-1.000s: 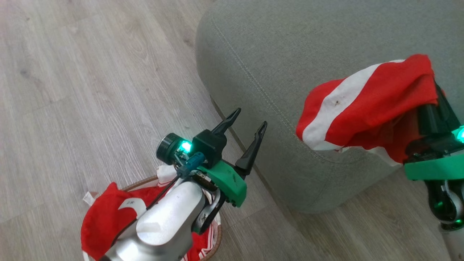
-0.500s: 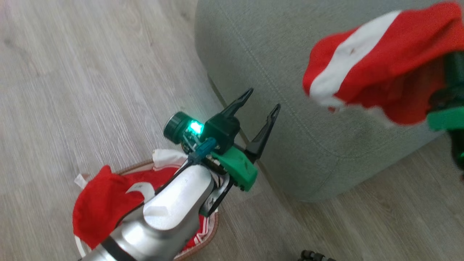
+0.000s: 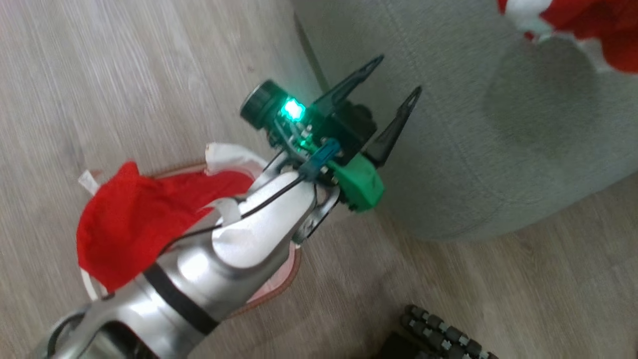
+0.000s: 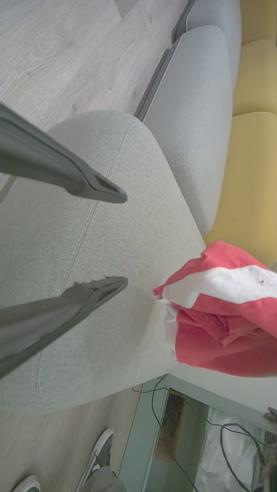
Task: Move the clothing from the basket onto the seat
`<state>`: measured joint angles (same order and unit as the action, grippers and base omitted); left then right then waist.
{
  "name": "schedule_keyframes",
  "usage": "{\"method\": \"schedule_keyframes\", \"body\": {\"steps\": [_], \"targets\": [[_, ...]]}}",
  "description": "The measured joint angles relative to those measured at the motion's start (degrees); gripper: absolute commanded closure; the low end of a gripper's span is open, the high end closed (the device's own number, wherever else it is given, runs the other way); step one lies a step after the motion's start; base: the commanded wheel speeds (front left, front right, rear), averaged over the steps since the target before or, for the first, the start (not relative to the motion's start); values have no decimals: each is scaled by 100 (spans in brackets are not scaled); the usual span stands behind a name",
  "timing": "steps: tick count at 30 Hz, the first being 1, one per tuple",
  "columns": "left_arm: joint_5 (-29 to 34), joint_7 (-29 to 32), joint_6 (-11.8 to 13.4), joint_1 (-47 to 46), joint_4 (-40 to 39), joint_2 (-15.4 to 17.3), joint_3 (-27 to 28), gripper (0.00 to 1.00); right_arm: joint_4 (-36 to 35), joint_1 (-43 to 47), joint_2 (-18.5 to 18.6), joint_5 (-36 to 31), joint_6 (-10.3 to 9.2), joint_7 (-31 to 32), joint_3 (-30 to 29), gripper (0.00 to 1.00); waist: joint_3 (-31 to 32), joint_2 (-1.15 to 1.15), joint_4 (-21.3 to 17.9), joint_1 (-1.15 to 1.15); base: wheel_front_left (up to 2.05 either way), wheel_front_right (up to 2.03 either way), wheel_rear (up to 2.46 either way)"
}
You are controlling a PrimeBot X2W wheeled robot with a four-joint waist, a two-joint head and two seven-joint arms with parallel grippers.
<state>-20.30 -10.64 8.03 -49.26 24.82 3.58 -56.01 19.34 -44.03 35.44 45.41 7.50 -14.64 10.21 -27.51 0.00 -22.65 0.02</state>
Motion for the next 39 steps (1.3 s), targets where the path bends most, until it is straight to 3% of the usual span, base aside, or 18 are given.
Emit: {"method": "schedule_keyframes", "body": {"steps": [10, 18, 24, 28, 34, 35, 36, 37, 39], "targets": [[-203, -5, 240, -927, -196, -1, -750, 0, 363, -811, 482, 153, 0, 0, -149, 100, -936, 0, 294, 0, 0, 0, 0], [-667, -162, 549, -1332, -237, 2, -1273, 0, 1071, -1060, 553, -40, 0, -1, -203, 100, -1314, 0, 539, -1, 0, 0, 0], [-1000, -266, 669, -1411, -208, 3, -1472, 0, 2085, -1055, 679, 356, 1, -3, 1096, 100, -1241, 0, 625, -2, 0, 0, 0], [-1172, -315, 723, -1416, -185, 2, -1582, 0, 2617, -1063, 873, 1040, 1, 829, 2170, 100, -1138, 0, 678, -2, 0, 0, 0], [-1302, -365, 820, -1416, -174, 1, -1636, 0, 2728, -1384, 1036, 1700, 0, 1337, 2951, 100, -1025, 0, 720, -2, 0, 0, 0], [-1332, -365, 821, -1417, -172, 1, -1651, 0, 2739, -1474, 1084, 1795, 1, 1397, 3082, 84, -1001, 0, 727, -2, 0, 0, 0], [-1336, -365, 827, -1417, -170, 2, -1666, 0, 2755, -1548, 1128, 1878, 1, 1415, 3198, 76, -974, 0, 736, -2, 0, 0, 0], [-1340, -366, 851, -1417, -169, 2, -1686, 0, 2774, -1598, 1166, 1963, 1, 1424, 3297, 57, -944, 0, 744, -2, 0, 0, 0], [-1404, -380, 867, -1417, -162, 1, -1713, 0, 2833, -1650, 1187, 2191, 1, 1577, 3457, 0, -874, 0, 756, -2, 0, 0, 0]]}}
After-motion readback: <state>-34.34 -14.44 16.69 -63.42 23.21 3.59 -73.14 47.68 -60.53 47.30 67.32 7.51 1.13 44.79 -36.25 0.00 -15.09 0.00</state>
